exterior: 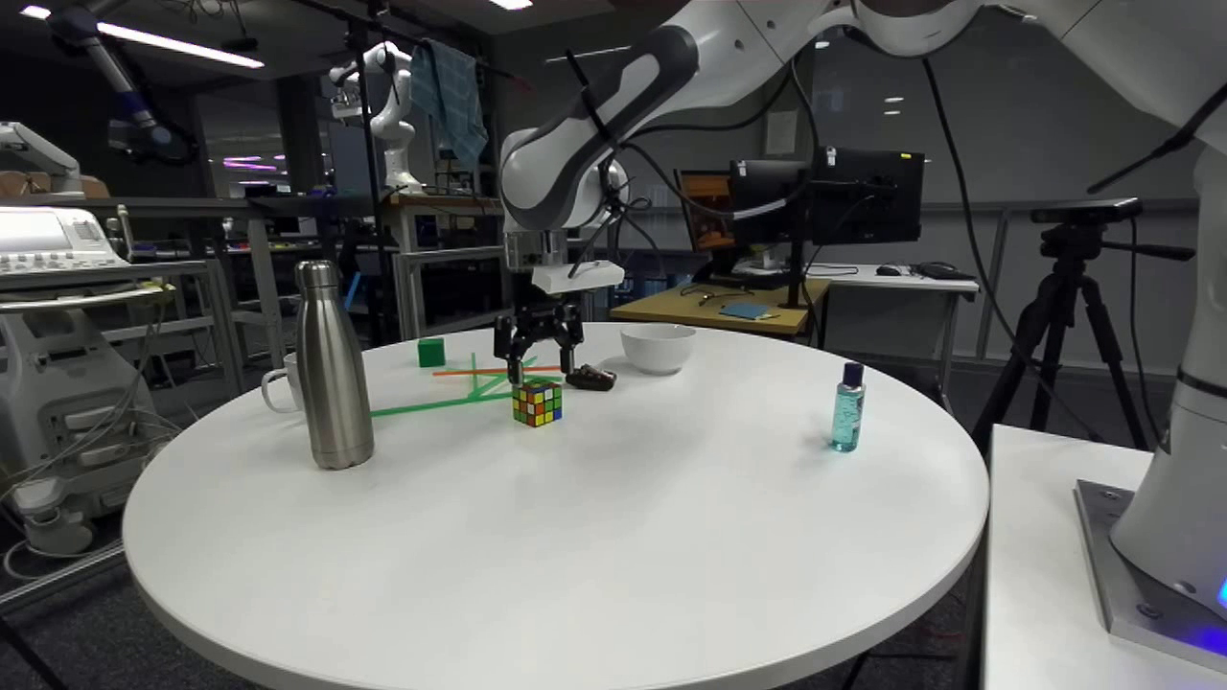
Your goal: Move the Rubik's cube to the right
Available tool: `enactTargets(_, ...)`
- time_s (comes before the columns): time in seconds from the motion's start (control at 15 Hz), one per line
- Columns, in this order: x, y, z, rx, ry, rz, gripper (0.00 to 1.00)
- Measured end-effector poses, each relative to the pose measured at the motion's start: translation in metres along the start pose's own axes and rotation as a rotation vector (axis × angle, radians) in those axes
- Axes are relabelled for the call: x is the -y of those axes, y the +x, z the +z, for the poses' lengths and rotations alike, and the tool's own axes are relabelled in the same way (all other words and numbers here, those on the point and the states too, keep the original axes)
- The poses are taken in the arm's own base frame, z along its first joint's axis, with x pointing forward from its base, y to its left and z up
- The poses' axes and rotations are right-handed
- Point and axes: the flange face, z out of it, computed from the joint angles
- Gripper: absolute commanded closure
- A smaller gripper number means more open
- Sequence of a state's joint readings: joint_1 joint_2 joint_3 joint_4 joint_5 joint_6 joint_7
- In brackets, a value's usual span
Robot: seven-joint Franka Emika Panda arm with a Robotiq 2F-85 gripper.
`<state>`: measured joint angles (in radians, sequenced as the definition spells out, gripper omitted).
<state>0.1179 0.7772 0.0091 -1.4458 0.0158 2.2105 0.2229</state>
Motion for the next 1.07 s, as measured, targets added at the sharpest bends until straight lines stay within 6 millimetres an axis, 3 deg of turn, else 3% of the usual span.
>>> enactTargets(0.67,-0.01,0.012,-0.008,-0.089,0.015,0.022,0.0)
enactTargets(1.07,-0.001,0.008,0.011,-0.065,0.012,0.053,0.0)
